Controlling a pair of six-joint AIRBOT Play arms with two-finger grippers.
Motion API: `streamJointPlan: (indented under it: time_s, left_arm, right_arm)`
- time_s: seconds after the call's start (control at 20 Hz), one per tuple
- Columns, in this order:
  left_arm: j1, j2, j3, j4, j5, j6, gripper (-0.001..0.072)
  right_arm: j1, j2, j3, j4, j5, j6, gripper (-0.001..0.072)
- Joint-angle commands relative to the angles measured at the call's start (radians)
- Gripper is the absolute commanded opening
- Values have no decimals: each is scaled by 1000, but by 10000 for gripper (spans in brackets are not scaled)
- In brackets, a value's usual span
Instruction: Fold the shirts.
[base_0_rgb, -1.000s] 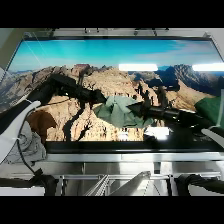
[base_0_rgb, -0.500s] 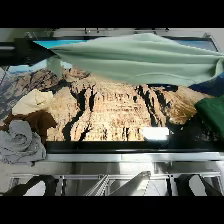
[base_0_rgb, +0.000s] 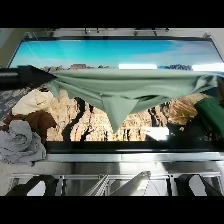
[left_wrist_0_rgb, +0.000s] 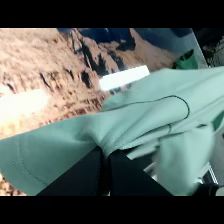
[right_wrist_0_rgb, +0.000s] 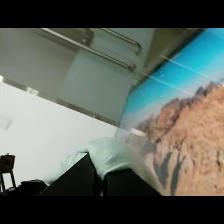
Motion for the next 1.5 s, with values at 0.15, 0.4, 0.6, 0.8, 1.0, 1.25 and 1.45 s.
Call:
streamJointPlan:
  time_s: [0.15, 0.4, 0.6, 0.8, 1.0, 1.25, 1.45]
  left_arm:
    - [-254, -208, -151, -10, -69, 5, 26]
    - [-331, -507, -12, -11, -115, 5, 53]
    - [-248, -646, 210, -10, -37, -48, 713]
    - [-164, -667, 279, -9, 64, -48, 713]
    - [-120, -667, 226, -9, 153, -48, 712]
    - [-81, -667, 49, 0, 178, -45, 712]
    - [-16, -667, -14, -1, 182, -20, 712]
  right_arm:
    - [356, -187, -27, -179, -320, 4, 22]
    - [478, -465, 18, -70, -602, -129, 186]
    - [326, -566, 167, -68, -442, -128, 445]
    - [153, -558, 199, -97, -280, -73, 445]
    - [117, -557, 178, -364, -185, 59, 440]
    - [263, -553, -24, -383, -161, 34, 434]
    - [520, -553, -152, -374, -260, 35, 431]
